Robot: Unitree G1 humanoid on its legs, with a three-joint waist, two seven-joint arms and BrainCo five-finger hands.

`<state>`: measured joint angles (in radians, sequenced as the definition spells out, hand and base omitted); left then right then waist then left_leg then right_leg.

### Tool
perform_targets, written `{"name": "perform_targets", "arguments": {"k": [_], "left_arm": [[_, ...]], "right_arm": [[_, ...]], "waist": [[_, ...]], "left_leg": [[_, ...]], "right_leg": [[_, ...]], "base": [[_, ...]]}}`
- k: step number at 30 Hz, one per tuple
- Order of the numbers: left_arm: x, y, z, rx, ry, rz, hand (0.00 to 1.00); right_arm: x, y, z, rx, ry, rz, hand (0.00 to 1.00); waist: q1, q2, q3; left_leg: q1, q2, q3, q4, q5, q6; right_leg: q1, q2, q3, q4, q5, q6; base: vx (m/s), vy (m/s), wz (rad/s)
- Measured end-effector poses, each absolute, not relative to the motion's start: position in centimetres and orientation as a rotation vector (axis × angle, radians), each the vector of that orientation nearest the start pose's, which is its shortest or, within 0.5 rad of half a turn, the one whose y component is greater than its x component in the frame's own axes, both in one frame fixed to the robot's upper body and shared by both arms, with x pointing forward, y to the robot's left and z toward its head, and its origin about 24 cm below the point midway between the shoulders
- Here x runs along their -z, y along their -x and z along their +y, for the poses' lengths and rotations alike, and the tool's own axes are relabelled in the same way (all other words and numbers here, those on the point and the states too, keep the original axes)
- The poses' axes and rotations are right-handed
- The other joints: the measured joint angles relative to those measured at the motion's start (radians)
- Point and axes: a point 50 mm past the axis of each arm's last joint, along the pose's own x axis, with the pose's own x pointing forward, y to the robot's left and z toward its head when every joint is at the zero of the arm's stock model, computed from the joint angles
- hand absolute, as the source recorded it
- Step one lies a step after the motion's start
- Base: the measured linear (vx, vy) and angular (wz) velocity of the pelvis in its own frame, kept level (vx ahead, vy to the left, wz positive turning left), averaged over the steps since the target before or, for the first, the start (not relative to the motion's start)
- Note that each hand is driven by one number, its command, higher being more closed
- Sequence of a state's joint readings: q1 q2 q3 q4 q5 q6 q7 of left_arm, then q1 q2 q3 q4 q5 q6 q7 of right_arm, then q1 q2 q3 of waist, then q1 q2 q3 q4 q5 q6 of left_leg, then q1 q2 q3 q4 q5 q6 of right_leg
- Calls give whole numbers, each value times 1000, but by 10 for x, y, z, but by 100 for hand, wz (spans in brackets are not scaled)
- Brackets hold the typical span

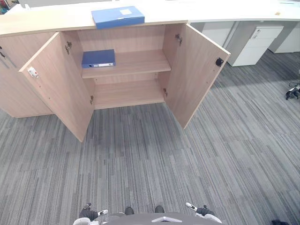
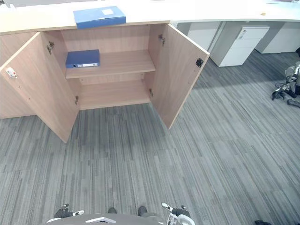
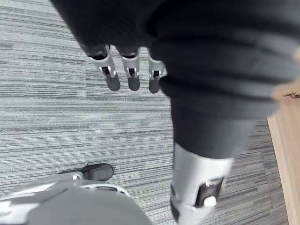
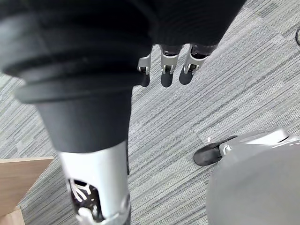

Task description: Walk over to the cabinet, pick up the folder, carry it to the office cabinet, place the folder inside the office cabinet, then close the office cabinet door

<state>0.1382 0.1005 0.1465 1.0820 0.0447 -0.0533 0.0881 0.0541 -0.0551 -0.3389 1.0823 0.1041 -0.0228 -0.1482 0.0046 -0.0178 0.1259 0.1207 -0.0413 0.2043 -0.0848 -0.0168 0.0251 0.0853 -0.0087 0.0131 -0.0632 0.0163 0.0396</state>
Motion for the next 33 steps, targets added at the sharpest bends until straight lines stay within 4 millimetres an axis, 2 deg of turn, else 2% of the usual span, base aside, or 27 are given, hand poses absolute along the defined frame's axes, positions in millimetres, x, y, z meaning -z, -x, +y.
{"name": "perform_targets", "arguments": {"k": [3,6,7,8,10,11,12,13,14,15,17,19,20,21,22,23,24,25,26,27,29,31,33], "left_arm": [[163,-72,215,-272,-104,1141,0],[162,-77,217,-272,-109,1129,0],[161,-78,218,-275,-110,1125,0],[161,-80,219,-281,-112,1117,0],[161,-81,218,-289,-107,1114,0],[160,-83,217,-296,-97,1110,0],[159,-85,220,-317,-88,1102,0],[159,-84,221,-321,-87,1103,0],[159,-83,222,-333,-80,1107,0],[159,-85,222,-334,-77,1104,0],[158,-92,219,-332,-67,1088,0],[158,-99,214,-323,-58,1074,0],[158,-98,214,-322,-56,1075,0],[158,-99,214,-324,-55,1070,0],[158,-100,211,-326,-46,1069,0],[159,-102,200,-323,-8,1064,0],[159,-104,195,-319,6,1057,0],[157,-110,190,-327,36,1031,0],[157,-113,184,-341,76,1017,0],[156,-114,185,-351,85,1009,0],[153,-119,188,-369,94,977,0],[151,-124,187,-366,95,960,0],[149,-128,188,-363,92,948,0]], "right_arm": [[159,-100,-215,510,-107,1079,0],[157,-108,-211,500,-118,1060,0],[157,-108,-208,497,-127,1059,0],[157,-109,-207,497,-133,1051,0],[155,-114,-206,495,-139,1029,0],[152,-119,-205,496,-147,999,0],[150,-123,-202,491,-154,975,0],[150,-124,-202,491,-156,971,0],[148,-125,-201,495,-165,959,0],[148,-127,-202,501,-172,946,0],[147,-129,-203,514,-188,934,0],[143,-137,-206,517,-190,911,0],[143,-138,-206,515,-190,907,0],[144,-135,-205,520,-195,916,0],[144,-135,-206,529,-204,914,0],[142,-139,-211,537,-196,900,0],[142,-139,-211,535,-194,899,0],[141,-139,-213,536,-187,898,0],[141,-139,-212,531,-182,899,0],[142,-138,-212,527,-178,904,0],[143,-137,-207,505,-175,910,0],[143,-138,-205,493,-170,910,0],[143,-137,-205,494,-169,911,0]], "waist": [[9,-9,19],[17,-17,29],[19,-23,38],[28,-30,45],[33,-21,50],[29,-13,54],[29,-22,57],[30,-23,57],[26,-24,56],[23,-23,58],[12,-13,62],[-5,8,72],[-16,9,72],[-21,-2,69],[-22,-4,68],[-13,40,66],[-13,44,64],[-15,55,68],[-17,56,68],[-16,56,68],[-5,45,77],[1,42,78],[10,47,76]], "left_leg": [[-19,2,28,6,-6,2],[-47,3,48,44,-46,8],[-51,2,49,79,-72,13],[-51,0,48,125,-114,20],[-44,8,48,163,-146,31],[-46,17,39,202,-181,29],[-40,17,35,241,-216,37],[-37,17,32,246,-221,36],[-18,22,18,254,-240,32],[11,27,9,238,-245,30],[48,41,-15,200,-245,22],[87,67,-41,158,-249,-5],[115,72,-54,130,-252,-29],[149,66,-72,124,-269,-59],[171,74,-72,126,-277,-73],[165,112,-61,174,-277,-98],[144,119,-56,217,-269,-113],[76,139,-42,381,-255,-124],[-13,177,-30,606,-220,-117],[-46,201,-19,705,-219,-118],[-132,289,50,959,-229,-106],[-221,331,81,1026,-235,-96],[-310,344,115,994,-246,-78]], "right_leg": [[-32,3,27,9,4,3],[-97,-1,37,119,-54,14],[-112,-7,34,181,-90,20],[-143,-21,16,298,-145,45],[-201,-26,-21,462,-167,55],[-279,-33,-58,620,-167,46],[-359,-61,-91,795,-205,24],[-371,-63,-94,816,-213,24],[-403,-74,-120,865,-255,22],[-427,-78,-150,859,-290,23],[-463,-76,-200,780,-301,15],[-487,-47,-230,633,-259,-3],[-489,-35,-222,529,-199,-14],[-481,-42,-210,463,-107,-36],[-470,-43,-212,480,-48,-63],[-459,-25,-235,508,-80,-81],[-448,-25,-240,505,-101,-84],[-413,-21,-249,488,-122,-92],[-356,-13,-253,445,-133,-98],[-320,-3,-253,421,-134,-101],[-174,22,-242,346,-161,-114],[-115,29,-231,314,-189,-110],[-73,28,-220,295,-209,-101]], "base": [[-14,-11,-29],[28,10,-13],[86,20,4],[73,17,-1],[59,26,-3],[203,72,3],[186,64,3],[295,47,6],[292,0,18],[372,-10,26],[400,-71,44],[462,-117,55],[534,-173,67],[567,-194,66],[572,-222,42],[444,-183,21],[522,-245,21],[612,-299,29],[611,-293,24],[579,-261,8],[399,-168,-14],[302,-68,-16],[281,8,-16]]}}
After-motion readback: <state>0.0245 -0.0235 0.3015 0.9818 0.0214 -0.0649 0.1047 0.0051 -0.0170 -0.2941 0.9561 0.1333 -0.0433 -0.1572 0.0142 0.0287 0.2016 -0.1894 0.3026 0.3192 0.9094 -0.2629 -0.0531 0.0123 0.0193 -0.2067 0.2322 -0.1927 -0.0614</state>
